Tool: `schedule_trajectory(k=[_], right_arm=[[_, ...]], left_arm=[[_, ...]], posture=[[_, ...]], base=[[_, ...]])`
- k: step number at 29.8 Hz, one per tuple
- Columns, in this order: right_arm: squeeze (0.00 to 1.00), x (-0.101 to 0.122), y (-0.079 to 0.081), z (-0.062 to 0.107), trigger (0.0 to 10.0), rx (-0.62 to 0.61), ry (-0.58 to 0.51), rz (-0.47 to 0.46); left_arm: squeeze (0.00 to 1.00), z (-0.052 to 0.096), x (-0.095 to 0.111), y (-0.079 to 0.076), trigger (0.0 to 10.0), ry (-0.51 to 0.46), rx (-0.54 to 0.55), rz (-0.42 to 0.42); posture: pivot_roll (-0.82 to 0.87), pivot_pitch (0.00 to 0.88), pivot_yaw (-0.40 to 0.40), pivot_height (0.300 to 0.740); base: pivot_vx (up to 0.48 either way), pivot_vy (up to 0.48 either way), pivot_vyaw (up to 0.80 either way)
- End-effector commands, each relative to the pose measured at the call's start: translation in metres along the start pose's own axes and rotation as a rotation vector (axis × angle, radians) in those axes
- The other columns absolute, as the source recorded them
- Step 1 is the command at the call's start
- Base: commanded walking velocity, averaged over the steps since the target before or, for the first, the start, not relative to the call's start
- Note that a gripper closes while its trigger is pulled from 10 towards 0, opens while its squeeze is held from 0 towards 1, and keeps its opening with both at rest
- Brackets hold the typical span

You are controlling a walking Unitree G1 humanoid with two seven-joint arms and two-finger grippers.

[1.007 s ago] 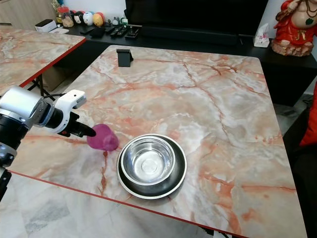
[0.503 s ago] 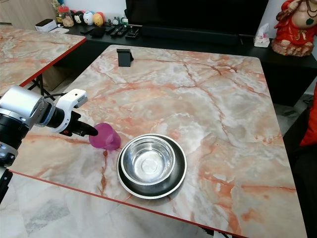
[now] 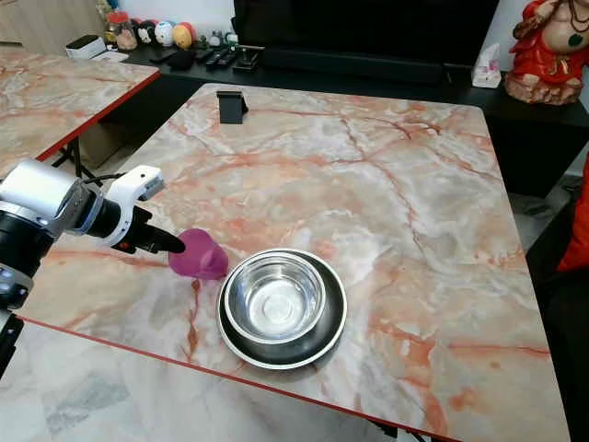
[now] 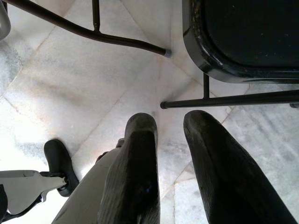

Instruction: Setting the table

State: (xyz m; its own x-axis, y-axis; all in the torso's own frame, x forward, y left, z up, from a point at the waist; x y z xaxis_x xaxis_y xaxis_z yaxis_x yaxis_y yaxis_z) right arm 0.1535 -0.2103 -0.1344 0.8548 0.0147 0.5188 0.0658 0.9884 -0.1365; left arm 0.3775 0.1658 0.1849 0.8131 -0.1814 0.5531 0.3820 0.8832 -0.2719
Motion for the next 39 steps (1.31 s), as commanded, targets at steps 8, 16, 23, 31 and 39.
schedule_trajectory(k=[8,16,23,31,39], right_arm=[[0.00,-0.0033,-0.0001,0.0006,10.0,-0.003,0.012,-0.009],[0.00,-0.0034,-0.0004,0.0006,10.0,-0.005,0.012,-0.007],[0.00,-0.0032,-0.0006,0.0006,10.0,-0.006,0.011,-0.006],[0.00,-0.0035,-0.0007,0.0006,10.0,-0.008,0.011,-0.008],[0.00,-0.0036,-0.0002,0.0006,10.0,-0.007,0.012,-0.009]], left_arm=[[0.07,0.0048,0.0058,-0.0052,10.0,-0.014,-0.007,-0.024],[0.45,0.0047,0.0050,-0.0053,10.0,-0.013,-0.004,-0.035],[0.40,0.0036,0.0038,-0.0064,10.0,-0.009,-0.009,-0.038],[0.44,0.0030,0.0030,-0.0079,10.0,-0.005,-0.015,-0.041],[0.45,0.0034,0.0029,-0.0079,10.0,-0.003,-0.014,-0.042]], posture=[[0.07,0.000,0.043,0.740],[0.07,0.000,0.041,0.740],[0.07,0.000,0.043,0.740],[0.07,0.000,0.044,0.740],[0.07,0.000,0.045,0.740]], base=[[0.000,0.000,0.00],[0.000,0.000,0.00],[0.000,0.000,0.00],[0.000,0.000,0.00],[0.000,0.000,0.00]])
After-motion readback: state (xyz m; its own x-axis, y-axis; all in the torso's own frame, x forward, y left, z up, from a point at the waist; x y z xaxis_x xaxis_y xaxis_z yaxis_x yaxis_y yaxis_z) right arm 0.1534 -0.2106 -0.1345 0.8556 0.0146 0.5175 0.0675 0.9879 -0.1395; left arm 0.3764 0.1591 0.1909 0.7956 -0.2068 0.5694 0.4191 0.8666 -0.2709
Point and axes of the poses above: a point about 5 cm out from each wrist's last joint towards the gripper, its own z axis pointing back from the gripper into the wrist, its own x axis along the axis of the wrist's last joint, y = z × x, the point moved 4 cm from there along -z, pointing out of the wrist towards the gripper, and after that the axes turned 14 degrees about z, right-handed, at the moved point
